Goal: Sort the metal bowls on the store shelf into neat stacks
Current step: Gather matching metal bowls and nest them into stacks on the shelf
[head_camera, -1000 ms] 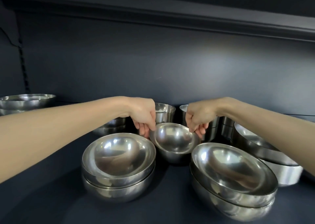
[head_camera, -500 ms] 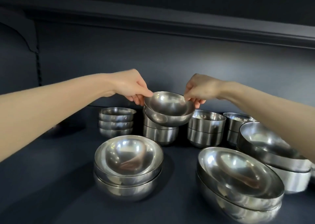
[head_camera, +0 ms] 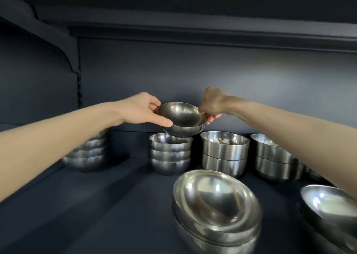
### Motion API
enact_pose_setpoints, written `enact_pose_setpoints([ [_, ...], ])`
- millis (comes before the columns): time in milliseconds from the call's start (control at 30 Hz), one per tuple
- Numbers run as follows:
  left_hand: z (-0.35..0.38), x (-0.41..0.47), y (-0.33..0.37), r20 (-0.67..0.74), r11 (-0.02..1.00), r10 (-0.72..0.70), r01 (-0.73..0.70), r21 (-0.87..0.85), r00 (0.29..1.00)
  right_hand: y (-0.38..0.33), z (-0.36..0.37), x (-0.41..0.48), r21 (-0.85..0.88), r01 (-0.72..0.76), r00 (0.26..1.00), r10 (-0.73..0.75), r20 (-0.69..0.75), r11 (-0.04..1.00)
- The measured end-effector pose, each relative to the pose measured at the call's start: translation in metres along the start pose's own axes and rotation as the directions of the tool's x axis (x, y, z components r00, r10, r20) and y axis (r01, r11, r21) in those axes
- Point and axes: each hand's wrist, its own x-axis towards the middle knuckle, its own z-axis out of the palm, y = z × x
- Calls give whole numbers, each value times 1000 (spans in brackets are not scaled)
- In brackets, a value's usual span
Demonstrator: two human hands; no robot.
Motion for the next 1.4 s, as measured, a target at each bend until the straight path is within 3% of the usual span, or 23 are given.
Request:
enact_pose_setpoints([
  [300, -3, 21, -41, 70, 999, 37, -39, 26, 997, -16, 25, 25, -41, -6, 996, 10, 84, 999],
  [567, -3, 26, -49, 149, 981, -40, 11, 192, 988, -16, 40, 39, -155, 14, 982, 16, 189, 988],
  [800, -1, 30, -54, 211, 971, -77, 25, 237, 974, -14, 48, 43, -241, 89, 975, -35, 219, 966],
  [1067, 1, 33, -54, 193, 980, -76, 37, 196, 978, -10, 49, 47, -283, 112, 957, -26, 289, 952],
  [1400, 9, 33, -57, 181, 995, -81, 69, 71, 980, -10, 46, 40, -186, 92, 977, -53, 204, 978],
])
